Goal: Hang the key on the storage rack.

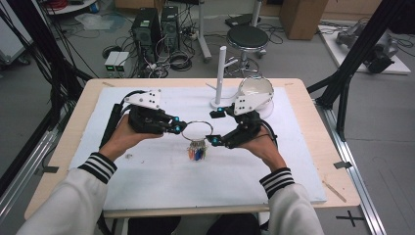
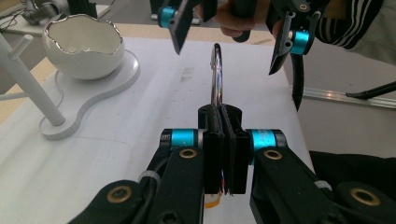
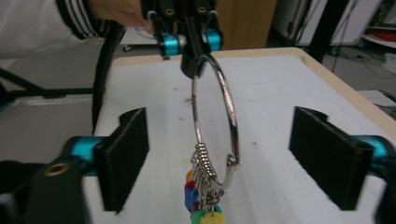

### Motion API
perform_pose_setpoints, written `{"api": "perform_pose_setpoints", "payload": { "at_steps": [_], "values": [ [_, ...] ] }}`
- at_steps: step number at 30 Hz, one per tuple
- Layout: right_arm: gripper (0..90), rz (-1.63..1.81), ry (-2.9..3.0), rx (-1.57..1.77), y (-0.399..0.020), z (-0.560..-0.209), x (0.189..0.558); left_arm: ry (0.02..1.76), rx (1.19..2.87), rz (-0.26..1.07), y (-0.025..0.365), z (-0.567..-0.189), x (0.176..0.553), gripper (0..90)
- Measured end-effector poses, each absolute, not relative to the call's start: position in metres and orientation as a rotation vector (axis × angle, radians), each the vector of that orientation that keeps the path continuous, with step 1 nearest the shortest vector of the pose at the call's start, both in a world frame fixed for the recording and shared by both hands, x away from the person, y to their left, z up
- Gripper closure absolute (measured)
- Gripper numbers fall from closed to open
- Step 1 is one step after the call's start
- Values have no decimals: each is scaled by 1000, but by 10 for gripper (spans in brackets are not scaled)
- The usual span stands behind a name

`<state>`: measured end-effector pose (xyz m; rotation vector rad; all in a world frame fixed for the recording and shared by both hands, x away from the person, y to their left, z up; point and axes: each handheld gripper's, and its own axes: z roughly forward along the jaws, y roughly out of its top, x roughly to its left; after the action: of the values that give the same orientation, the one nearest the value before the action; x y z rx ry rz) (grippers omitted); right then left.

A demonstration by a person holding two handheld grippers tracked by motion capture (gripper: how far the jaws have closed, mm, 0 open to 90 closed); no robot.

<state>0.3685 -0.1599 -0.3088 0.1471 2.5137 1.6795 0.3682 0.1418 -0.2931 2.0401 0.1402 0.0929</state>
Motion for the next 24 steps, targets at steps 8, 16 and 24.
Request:
{"api": "perform_pose_setpoints", "payload": {
  "at_steps": [8,16,24],
  "values": [
    [406,1633,2584,130,-153,-310,370,124,2058,84,139,-295,366,874],
    [598,1605,2607,105,-153,-309,371,129,2053,77,140,-300,366,874],
    [796,1541,2604,55,-149,-309,372,139,2053,67,143,-305,367,874]
  ]
}}
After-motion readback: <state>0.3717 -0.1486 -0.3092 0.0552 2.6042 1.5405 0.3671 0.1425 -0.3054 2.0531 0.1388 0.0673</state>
